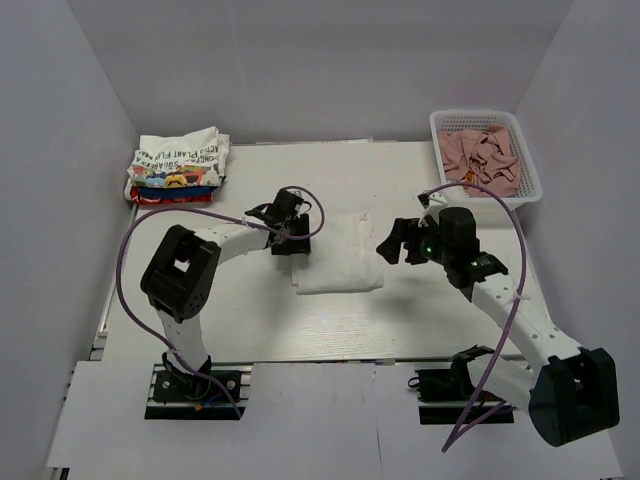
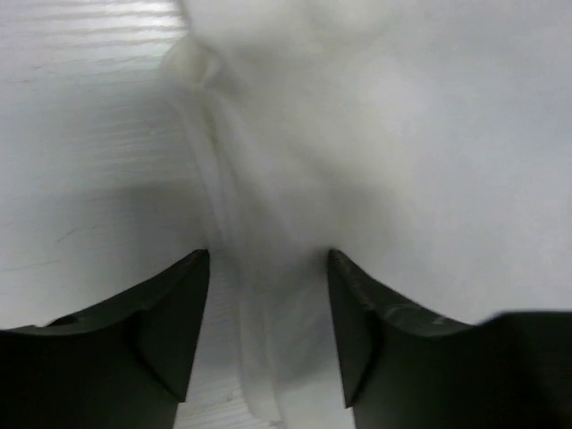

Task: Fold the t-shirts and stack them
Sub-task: Put the neatly folded tshirt into the corner of the board with the left arm

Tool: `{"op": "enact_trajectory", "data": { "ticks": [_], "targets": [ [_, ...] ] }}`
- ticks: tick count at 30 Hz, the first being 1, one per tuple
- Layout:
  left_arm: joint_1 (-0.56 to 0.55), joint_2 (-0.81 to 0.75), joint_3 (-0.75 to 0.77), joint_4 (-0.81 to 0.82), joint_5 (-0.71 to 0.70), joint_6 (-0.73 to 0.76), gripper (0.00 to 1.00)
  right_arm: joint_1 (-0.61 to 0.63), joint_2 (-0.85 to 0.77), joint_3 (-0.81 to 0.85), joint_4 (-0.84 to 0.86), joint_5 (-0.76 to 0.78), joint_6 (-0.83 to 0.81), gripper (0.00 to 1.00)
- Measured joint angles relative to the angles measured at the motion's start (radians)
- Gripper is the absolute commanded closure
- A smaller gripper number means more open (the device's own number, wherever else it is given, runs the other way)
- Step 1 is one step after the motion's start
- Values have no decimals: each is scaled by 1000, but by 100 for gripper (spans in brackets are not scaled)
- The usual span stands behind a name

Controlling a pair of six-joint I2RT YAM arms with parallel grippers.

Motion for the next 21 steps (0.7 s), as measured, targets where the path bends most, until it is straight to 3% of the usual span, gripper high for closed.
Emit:
{"op": "enact_trajectory", "data": {
  "ticks": [1,3,4,6,12,21],
  "targets": [
    [1,0,-8,24,23,-1,48,0,-10,-4,-5,12,-3,10],
    [2,5,-31,87,76,-6,61,0,-26,-9,-14,36,-7,10],
    [3,9,-37,110,102,-8,78,0,-32,-12,-14,47,-9,10],
    [8,26,-42,149,146,-16,100,0,-47,-21,-15,70,-10,10],
    [10,58,15,136,138,-16,100,0,-103,-44,-27,136,-19,10],
    [1,47,140,30,-165,205,100,0,-120,-72,-29,214,-42,10]
  ]
}}
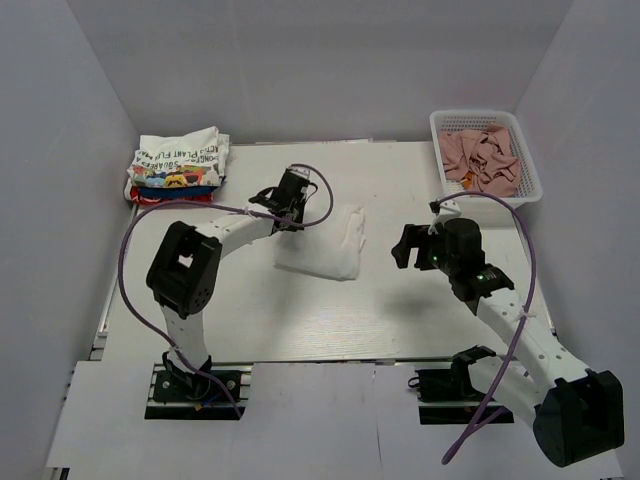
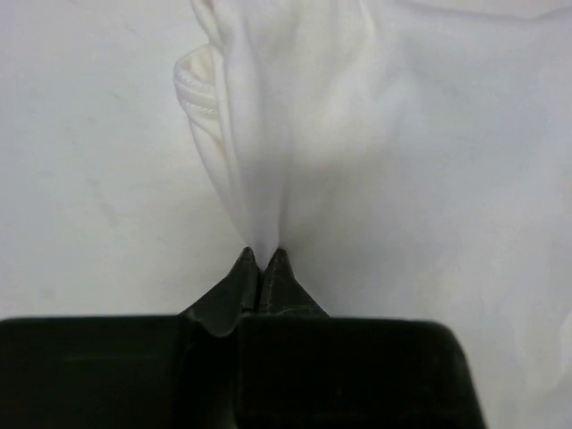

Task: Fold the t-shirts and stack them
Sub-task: Put the neatly folded tshirt into the corner of the board with the left arm

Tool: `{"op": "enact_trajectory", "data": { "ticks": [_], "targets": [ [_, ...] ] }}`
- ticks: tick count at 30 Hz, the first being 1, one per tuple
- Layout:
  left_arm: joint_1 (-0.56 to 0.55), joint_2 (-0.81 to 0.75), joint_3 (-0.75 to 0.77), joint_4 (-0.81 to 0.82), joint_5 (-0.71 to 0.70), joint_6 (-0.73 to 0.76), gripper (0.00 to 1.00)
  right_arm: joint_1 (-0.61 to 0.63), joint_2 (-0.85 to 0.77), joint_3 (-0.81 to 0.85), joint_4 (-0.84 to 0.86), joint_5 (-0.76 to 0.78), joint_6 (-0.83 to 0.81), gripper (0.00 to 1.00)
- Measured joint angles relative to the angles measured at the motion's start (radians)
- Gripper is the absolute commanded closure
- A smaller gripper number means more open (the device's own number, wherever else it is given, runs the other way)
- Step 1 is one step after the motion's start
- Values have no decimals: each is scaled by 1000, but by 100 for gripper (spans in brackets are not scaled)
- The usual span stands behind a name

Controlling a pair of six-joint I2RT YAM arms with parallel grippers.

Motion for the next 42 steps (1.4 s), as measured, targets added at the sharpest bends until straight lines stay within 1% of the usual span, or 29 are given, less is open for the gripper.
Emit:
{"op": "enact_trajectory", "data": {
  "ticks": [3,7,15,19,24,31,36,42],
  "targets": [
    [1,-23,38,-7,-121,100,100,0,0,-12,-1,16,-8,10],
    [20,-55,78,-10,-209,239,100,0,5,-16,-6,40,-16,10],
    [92,-74,123,42,-286,512,100,0,5,-18,-6,51,-19,10],
    [142,-73,172,36,-298,615,100,0,5,-27,-6,59,-19,10],
    [213,-54,335,0,-292,683,100,0,8,-32,-5,62,-21,10],
    [299,-40,451,-36,-272,748,100,0,31,-32,-5,62,-22,10],
    [329,30,580,-108,-251,759,100,0,58,-32,-5,62,-22,10],
    [366,97,735,-171,-230,734,100,-2,71,-32,-5,62,-22,10]
  ]
}}
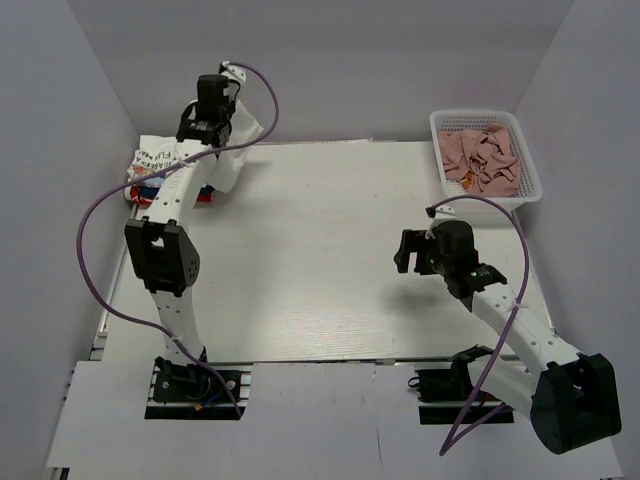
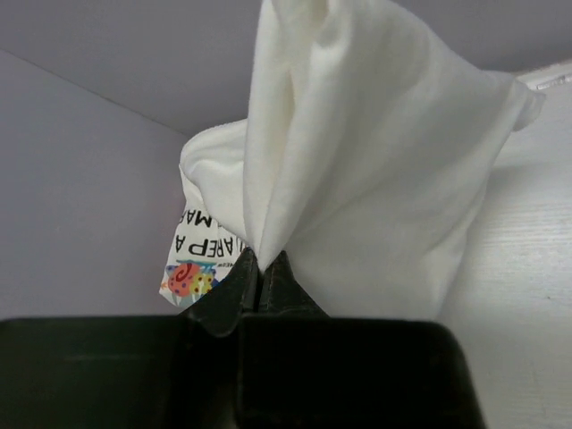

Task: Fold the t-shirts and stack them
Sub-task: Put the neatly folded tshirt into the corner of the board with the left arm

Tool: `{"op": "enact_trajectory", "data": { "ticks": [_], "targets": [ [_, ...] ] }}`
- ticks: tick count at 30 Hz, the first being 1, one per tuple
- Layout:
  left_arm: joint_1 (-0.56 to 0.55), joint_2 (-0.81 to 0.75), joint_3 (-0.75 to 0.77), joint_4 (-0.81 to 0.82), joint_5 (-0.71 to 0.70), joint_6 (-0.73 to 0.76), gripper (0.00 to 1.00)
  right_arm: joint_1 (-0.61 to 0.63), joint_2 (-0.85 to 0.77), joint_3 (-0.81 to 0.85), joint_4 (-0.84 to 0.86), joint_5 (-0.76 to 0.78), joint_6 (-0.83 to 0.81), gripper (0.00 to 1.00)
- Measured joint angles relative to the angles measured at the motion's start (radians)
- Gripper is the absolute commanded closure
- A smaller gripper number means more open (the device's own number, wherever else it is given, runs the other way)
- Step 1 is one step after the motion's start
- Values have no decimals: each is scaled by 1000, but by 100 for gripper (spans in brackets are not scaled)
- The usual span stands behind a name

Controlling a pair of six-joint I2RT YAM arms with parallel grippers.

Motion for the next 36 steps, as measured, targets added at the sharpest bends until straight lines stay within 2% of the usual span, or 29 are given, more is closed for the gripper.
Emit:
{"op": "enact_trajectory", "data": {
  "ticks": [4,9,19,31,32,33,34,35,36],
  "targets": [
    [55,30,68,-2,18,-28,100,0,1,0,0,3,0,10],
    [151,85,82,4,48,-56,100,-2,24,3,-1,10,1,10],
    [335,320,158,35,93,-109,100,-2,116,70,2,-1,9,10],
    [431,338,177,97,166,-150,100,-2,181,109,9,-23,29,10],
    [433,340,180,98,171,-153,97,-2,186,112,10,-27,30,10],
    [433,342,180,98,171,-158,85,-2,193,117,10,-31,31,10],
    [433,344,181,99,171,-159,51,-2,199,121,12,-33,30,10],
    [433,348,184,100,170,-158,27,-2,206,126,14,-36,31,10],
    [432,352,187,106,165,-165,11,-2,212,131,14,-37,30,10]
  ]
}}
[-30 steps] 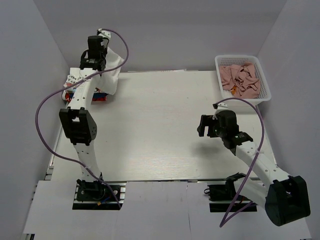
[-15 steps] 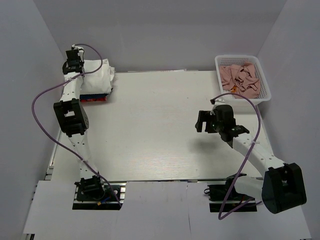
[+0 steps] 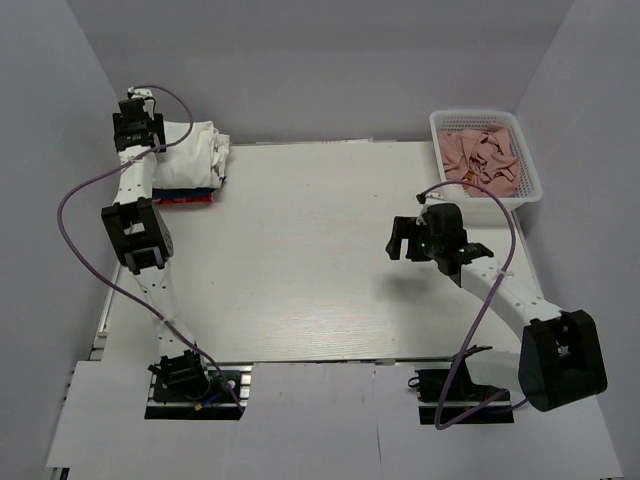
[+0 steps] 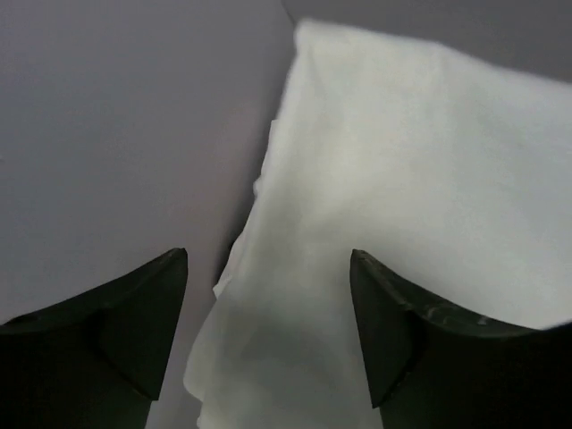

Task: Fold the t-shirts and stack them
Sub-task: Put the neatly folded tshirt into the corner of the board with the left arm

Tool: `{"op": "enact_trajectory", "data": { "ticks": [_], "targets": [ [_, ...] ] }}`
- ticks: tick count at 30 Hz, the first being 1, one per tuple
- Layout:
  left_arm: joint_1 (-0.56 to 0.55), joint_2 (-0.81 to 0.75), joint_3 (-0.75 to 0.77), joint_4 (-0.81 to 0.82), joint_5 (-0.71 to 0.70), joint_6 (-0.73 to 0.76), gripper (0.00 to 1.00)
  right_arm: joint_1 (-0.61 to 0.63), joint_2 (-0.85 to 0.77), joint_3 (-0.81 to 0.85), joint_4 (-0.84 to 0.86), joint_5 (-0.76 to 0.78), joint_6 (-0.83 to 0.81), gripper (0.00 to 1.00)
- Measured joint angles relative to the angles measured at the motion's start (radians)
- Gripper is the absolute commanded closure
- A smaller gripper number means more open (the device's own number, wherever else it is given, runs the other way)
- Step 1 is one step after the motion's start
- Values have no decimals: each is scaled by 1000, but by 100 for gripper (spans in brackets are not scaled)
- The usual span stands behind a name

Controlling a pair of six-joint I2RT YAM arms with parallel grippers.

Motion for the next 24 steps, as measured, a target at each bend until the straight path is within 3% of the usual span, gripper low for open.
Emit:
{"op": "enact_trajectory", "data": {
  "ticks": [1,10,14,19,24],
  "targets": [
    [0,3,1,3,-7,-6,0,0,5,5,0,-2,0,10],
    [-3,-48,-45,3,-71,-84,0,0,4,19,10,-21,6,10],
    [-10,-158,-100,-57,15,-191,0,0,-66,-7,55,-40,22,10],
    [-41,-432,-329,-40,205,-388,0,0,-146,-59,91,-40,53,10],
    [-154,-787,-742,104,338,-541,0,0,-178,-87,82,-48,80,10]
  ]
}}
